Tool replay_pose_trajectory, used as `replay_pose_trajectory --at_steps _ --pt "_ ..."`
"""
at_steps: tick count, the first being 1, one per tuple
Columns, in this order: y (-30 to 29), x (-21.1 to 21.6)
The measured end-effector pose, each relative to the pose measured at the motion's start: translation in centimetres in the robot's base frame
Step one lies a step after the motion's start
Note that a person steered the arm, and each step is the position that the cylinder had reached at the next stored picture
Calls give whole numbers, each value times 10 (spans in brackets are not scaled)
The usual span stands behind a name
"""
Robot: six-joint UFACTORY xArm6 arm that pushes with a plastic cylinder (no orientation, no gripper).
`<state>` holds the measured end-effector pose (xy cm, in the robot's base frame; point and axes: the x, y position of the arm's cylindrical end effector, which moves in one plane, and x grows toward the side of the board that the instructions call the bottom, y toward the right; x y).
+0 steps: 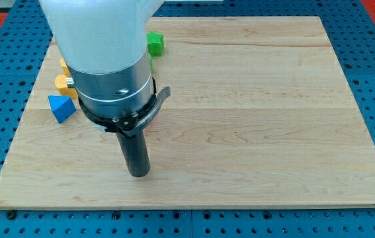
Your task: Place your arm at the bottom left side of the board
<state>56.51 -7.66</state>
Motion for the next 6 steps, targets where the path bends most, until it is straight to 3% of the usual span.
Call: replay_pose_trajectory --at_steps 4,6 --pt "9 11" --pt "-2 -7"
